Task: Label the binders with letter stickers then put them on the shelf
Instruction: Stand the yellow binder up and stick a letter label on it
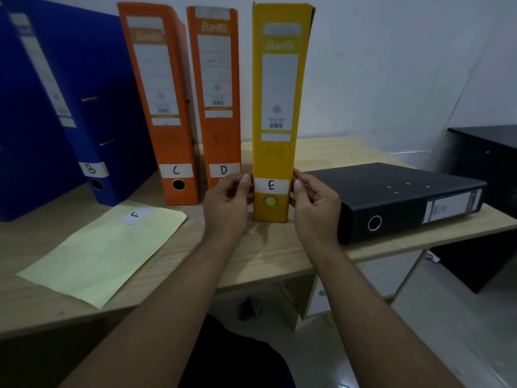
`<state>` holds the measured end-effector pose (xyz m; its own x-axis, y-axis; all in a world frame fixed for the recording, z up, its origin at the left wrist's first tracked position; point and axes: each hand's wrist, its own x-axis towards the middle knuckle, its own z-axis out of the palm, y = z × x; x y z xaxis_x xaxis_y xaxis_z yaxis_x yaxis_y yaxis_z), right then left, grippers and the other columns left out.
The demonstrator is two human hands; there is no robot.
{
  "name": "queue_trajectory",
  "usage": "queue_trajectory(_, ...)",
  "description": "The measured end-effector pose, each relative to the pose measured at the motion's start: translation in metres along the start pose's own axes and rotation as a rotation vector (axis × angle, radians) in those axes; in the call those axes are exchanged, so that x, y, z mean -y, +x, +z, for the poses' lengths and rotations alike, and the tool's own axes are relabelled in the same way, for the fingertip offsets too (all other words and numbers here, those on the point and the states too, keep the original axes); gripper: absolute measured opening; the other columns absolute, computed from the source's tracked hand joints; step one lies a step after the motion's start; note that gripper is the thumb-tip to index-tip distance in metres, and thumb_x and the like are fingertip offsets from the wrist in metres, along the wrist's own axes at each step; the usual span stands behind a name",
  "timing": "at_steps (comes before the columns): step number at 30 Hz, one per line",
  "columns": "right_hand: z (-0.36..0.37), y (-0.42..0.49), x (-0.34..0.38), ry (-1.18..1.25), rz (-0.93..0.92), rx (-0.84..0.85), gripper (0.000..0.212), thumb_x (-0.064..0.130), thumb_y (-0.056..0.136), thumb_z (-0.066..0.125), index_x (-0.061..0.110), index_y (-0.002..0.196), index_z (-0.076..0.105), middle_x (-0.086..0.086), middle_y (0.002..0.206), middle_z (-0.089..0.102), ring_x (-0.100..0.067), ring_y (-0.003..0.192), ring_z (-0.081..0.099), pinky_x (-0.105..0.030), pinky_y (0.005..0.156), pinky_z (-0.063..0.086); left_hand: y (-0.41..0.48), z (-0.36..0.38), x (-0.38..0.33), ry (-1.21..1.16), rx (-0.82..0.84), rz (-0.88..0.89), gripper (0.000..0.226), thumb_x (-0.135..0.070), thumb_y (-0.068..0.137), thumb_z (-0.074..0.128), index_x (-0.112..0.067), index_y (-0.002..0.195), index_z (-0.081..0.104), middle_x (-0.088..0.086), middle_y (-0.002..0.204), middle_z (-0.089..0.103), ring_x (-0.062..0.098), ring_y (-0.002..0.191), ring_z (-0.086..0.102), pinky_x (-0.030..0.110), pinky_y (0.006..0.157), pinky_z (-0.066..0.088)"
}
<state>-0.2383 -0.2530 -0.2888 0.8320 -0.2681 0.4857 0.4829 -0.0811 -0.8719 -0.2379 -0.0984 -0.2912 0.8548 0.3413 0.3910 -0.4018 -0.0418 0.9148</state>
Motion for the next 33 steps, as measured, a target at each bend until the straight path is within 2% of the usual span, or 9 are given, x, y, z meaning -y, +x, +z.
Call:
queue_trajectory(3, 0.0, -0.001, 0.004, 0.061, 0.001, 0.083, 0.034, 0.014, 0.104, 0.071, 0.014, 0.138, 0.072, 0.001, 0.126, 0.079, -0.011, 0.115, 0.076, -0.037, 0.095, 0.065, -0.001, 0.0, -0.004, -0.014, -0.02, 0.015, 0.016, -0.032, 0.098, 0.075, -0.02, 0.105, 0.08, -0.003, 0.103, 0.081, 0.015, 0.103, 0.077, 0.044, 0.093, 0.064)
queue_trajectory(6, 0.0, 0.0, 0.005, 0.057, 0.018, 0.139, 0.045, 0.005, 0.099, 0.075, 0.015, 0.142, 0.069, 0.005, 0.132, 0.076, -0.005, 0.121, 0.071, -0.031, 0.101, 0.061, -0.001, -0.001, -0.003, -0.026, -0.036, 0.041, 0.015, -0.021, 0.087, 0.086, -0.022, 0.101, 0.081, -0.004, 0.101, 0.081, 0.012, 0.101, 0.077, 0.038, 0.092, 0.064)
queue_trajectory(9, -0.001, 0.002, 0.0, 0.07, 0.054, 0.145, 0.047, 0.0, 0.099, 0.073, 0.015, 0.143, 0.067, 0.004, 0.135, 0.074, -0.007, 0.125, 0.07, -0.034, 0.105, 0.06, 0.0, -0.001, -0.002, -0.057, -0.017, 0.016, 0.02, -0.01, 0.088, 0.084, -0.022, 0.104, 0.08, -0.006, 0.103, 0.082, 0.01, 0.102, 0.077, 0.035, 0.094, 0.063)
queue_trajectory(13, -0.002, 0.004, -0.004, 0.116, 0.108, 0.18, 0.052, -0.009, 0.099, 0.067, 0.016, 0.144, 0.066, 0.004, 0.136, 0.074, -0.012, 0.128, 0.069, -0.044, 0.107, 0.059, 0.001, -0.003, -0.002, -0.081, -0.002, -0.006, 0.026, -0.006, 0.092, 0.079, -0.022, 0.112, 0.079, -0.007, 0.11, 0.08, 0.008, 0.108, 0.075, 0.029, 0.097, 0.061)
queue_trajectory(18, -0.004, 0.002, -0.001, 0.088, 0.104, 0.213, 0.057, -0.015, 0.102, 0.057, 0.019, 0.146, 0.066, 0.006, 0.137, 0.074, -0.01, 0.129, 0.069, -0.042, 0.104, 0.061, 0.001, -0.006, -0.003, -0.109, 0.008, -0.033, 0.028, -0.002, 0.096, 0.072, -0.018, 0.119, 0.078, -0.005, 0.114, 0.079, 0.008, 0.111, 0.074, 0.023, 0.094, 0.06)
queue_trajectory(22, -0.001, -0.001, 0.006, 0.156, 0.067, 0.16, 0.037, 0.004, 0.105, 0.066, 0.021, 0.138, 0.07, -0.001, 0.13, 0.077, -0.016, 0.121, 0.074, -0.04, 0.098, 0.063, -0.001, -0.005, -0.006, -0.062, 0.005, -0.033, 0.02, -0.014, 0.101, 0.069, -0.019, 0.117, 0.08, -0.009, 0.111, 0.08, 0.006, 0.108, 0.074, 0.027, 0.094, 0.062)
queue_trajectory(25, 0.0, -0.004, 0.012, 0.165, 0.077, 0.107, 0.033, 0.017, 0.099, 0.077, 0.014, 0.132, 0.075, -0.002, 0.119, 0.081, -0.017, 0.11, 0.078, -0.036, 0.09, 0.066, -0.003, -0.004, -0.008, -0.071, -0.019, -0.044, 0.02, -0.028, 0.092, 0.081, -0.02, 0.11, 0.082, -0.007, 0.107, 0.081, 0.008, 0.106, 0.075, 0.034, 0.094, 0.063)
queue_trajectory(29, 0.001, -0.004, 0.013, 0.111, 0.093, 0.058, 0.037, 0.02, 0.097, 0.078, 0.007, 0.131, 0.075, -0.001, 0.117, 0.082, -0.014, 0.106, 0.079, -0.037, 0.089, 0.067, -0.002, -0.005, -0.005, -0.065, -0.027, -0.063, 0.024, -0.033, 0.086, 0.086, -0.021, 0.106, 0.084, -0.008, 0.103, 0.081, 0.012, 0.105, 0.076, 0.041, 0.094, 0.063)
queue_trajectory(33, 0.002, -0.005, 0.011, 0.061, 0.069, 0.023, 0.034, 0.018, 0.1, 0.074, 0.008, 0.133, 0.074, 0.0, 0.118, 0.081, -0.012, 0.106, 0.079, -0.038, 0.09, 0.066, -0.001, -0.006, -0.003, -0.06, 0.0, -0.066, 0.02, -0.031, 0.093, 0.08, -0.02, 0.109, 0.083, -0.005, 0.105, 0.081, 0.014, 0.105, 0.076, 0.043, 0.093, 0.064)
